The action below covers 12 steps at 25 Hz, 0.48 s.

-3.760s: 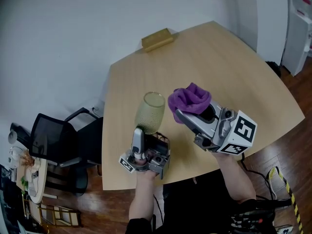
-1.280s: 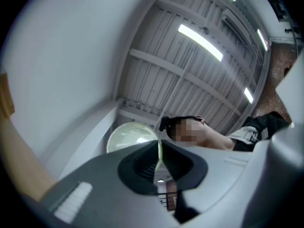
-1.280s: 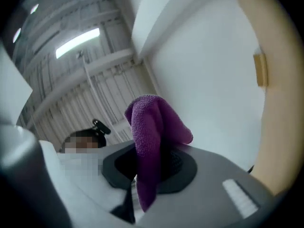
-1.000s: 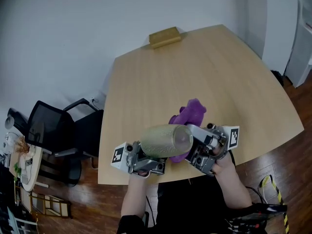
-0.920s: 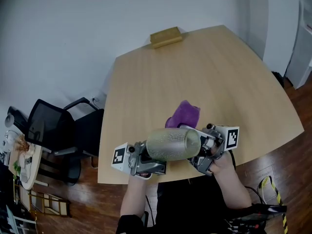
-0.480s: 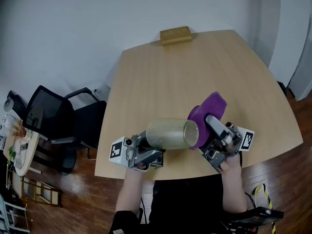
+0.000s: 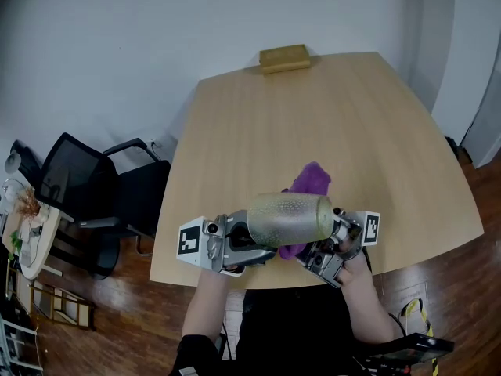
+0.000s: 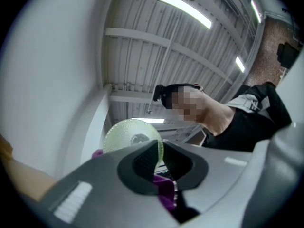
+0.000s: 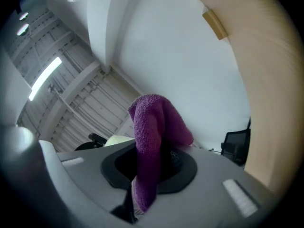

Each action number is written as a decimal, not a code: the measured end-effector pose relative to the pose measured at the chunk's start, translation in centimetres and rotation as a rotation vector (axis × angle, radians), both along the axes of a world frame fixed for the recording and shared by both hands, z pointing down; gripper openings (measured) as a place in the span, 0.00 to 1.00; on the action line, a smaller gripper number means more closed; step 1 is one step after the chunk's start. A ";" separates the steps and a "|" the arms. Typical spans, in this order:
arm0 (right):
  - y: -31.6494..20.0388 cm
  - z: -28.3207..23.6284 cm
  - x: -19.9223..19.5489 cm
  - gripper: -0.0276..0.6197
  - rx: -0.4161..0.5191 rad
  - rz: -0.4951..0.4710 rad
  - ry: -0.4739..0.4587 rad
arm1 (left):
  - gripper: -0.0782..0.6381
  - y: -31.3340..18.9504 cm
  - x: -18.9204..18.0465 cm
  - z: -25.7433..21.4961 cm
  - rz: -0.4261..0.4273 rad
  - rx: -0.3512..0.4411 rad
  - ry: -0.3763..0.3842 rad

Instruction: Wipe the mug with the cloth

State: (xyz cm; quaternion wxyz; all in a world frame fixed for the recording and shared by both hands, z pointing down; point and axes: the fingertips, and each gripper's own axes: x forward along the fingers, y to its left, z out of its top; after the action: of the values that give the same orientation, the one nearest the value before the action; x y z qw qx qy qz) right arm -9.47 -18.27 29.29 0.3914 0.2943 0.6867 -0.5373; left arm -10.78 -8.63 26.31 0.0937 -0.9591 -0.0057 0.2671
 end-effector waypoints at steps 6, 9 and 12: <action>-1.3 1.5 1.0 0.13 -0.013 0.052 0.063 | 0.17 0.0 0.6 1.6 -0.092 0.067 -0.141; -2.8 -0.2 5.4 0.13 -0.017 0.120 -0.094 | 0.17 -0.2 -0.5 1.4 -0.151 0.102 -0.142; -2.7 -1.5 7.5 0.13 0.008 0.127 -0.204 | 0.17 -0.4 -1.3 0.5 -0.184 0.132 -0.099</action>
State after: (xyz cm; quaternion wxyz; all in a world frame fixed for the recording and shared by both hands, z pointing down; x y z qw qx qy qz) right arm -2.01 -21.01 27.84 0.4914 0.3051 0.6624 -0.4761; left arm -12.06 -9.03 26.78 0.1804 -0.9593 0.0600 0.2087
